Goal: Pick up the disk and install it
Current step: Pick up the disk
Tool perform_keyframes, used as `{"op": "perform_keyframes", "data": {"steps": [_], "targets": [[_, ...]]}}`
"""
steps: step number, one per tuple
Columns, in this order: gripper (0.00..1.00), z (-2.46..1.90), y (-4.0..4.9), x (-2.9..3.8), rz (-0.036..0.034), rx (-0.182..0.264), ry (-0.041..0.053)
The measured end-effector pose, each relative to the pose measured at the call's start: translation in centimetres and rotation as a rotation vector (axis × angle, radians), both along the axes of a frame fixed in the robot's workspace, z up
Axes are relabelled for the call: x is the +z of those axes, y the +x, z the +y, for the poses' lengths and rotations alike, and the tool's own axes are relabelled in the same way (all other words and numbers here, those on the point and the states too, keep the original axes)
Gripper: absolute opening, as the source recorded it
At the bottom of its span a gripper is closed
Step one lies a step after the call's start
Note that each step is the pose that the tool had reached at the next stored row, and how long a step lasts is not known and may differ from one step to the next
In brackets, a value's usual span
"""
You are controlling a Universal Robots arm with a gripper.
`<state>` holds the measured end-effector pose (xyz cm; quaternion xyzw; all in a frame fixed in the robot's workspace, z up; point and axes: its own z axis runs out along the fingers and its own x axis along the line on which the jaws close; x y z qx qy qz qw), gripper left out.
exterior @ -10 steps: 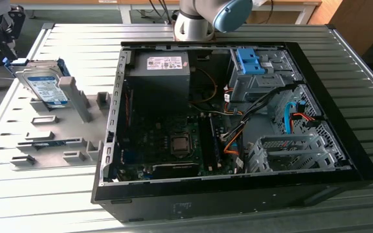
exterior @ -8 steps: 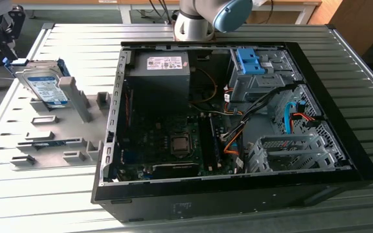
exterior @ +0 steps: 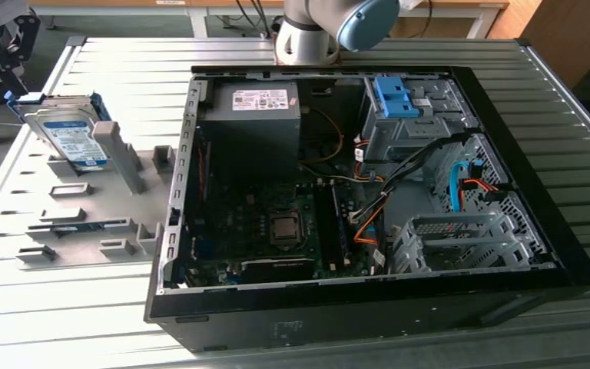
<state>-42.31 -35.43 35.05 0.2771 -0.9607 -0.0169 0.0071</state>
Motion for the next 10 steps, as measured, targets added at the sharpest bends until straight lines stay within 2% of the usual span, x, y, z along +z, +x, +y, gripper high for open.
{"op": "perform_keyframes", "data": {"steps": [10], "targets": [[0.11,0.00,0.00,0.00,0.0000,0.004,0.0000]]}}
